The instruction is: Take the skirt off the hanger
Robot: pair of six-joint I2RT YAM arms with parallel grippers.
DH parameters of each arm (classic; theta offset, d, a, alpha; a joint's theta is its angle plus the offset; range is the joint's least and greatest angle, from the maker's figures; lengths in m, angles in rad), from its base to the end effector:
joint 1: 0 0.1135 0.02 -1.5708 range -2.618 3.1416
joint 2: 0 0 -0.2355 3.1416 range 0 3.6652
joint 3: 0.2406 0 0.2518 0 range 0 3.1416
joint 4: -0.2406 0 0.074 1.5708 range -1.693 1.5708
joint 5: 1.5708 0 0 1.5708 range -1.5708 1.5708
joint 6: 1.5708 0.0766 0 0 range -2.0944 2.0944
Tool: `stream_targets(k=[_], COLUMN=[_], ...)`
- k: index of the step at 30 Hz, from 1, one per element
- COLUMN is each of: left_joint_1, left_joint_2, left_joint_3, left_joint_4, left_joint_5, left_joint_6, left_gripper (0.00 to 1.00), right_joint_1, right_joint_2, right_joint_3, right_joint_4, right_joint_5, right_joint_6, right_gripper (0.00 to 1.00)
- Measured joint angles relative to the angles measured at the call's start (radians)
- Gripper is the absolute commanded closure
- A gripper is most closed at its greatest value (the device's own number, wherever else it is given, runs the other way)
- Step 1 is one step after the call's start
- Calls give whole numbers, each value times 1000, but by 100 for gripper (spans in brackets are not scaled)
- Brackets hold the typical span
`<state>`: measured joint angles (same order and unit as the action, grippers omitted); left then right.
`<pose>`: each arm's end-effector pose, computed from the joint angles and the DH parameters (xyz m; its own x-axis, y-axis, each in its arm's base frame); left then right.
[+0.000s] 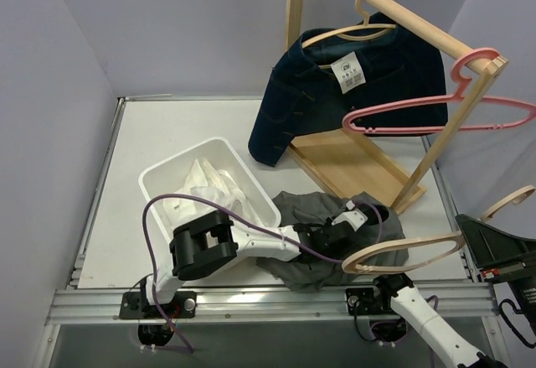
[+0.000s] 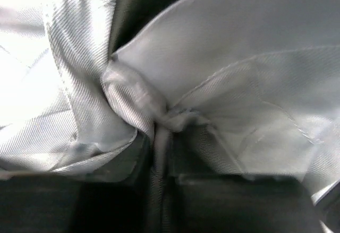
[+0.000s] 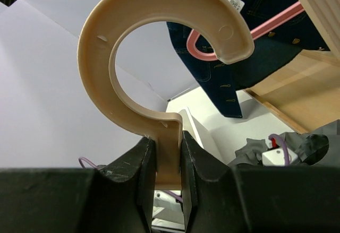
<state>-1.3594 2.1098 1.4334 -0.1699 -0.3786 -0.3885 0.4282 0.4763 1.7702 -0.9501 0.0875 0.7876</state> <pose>0.1253 -0.4491 0.1006 -0.4701 0.5130 -0.7182 0.7337 0.6794 0.0051 -0.0324 -0.0221 0.5238 -0.0237 0.7652 -0.6434 -0.4563 0.5643 0.6880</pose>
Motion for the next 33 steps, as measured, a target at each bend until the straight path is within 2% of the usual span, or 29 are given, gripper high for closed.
stream_targets(k=[1,8,13,17,22,27,33], left_joint_1=[0,3,56,212,391,463,471], left_joint_2=[-11,-137,-376,-565,-706,-826,-958], left_joint_3=[-15,-70,-71,27,207,295,322], left_joint_4=[10,-143,-259,-329,-390,-451,-510], left_joint_5=[-2,-3,48,127,138,107,17], left_joint_6=[0,44,105,152,214,262,321], left_gripper=[97,98,98,98,98,98,98], right_joint_1=[0,6,6,8,12,12,12], right_joint_2=[-2,-6,-7,-15,-25,-27,-36], right_joint_3=[-3,-18,-18,-28,-42,-51,-95], right_joint_4=[0,-2,-2,-1,-2,0,4], right_joint_5=[2,4,8,11,14,14,14], right_joint_6=[1,9,10,16,21,23,24], right_gripper=[100,100,100,100,100,100,100])
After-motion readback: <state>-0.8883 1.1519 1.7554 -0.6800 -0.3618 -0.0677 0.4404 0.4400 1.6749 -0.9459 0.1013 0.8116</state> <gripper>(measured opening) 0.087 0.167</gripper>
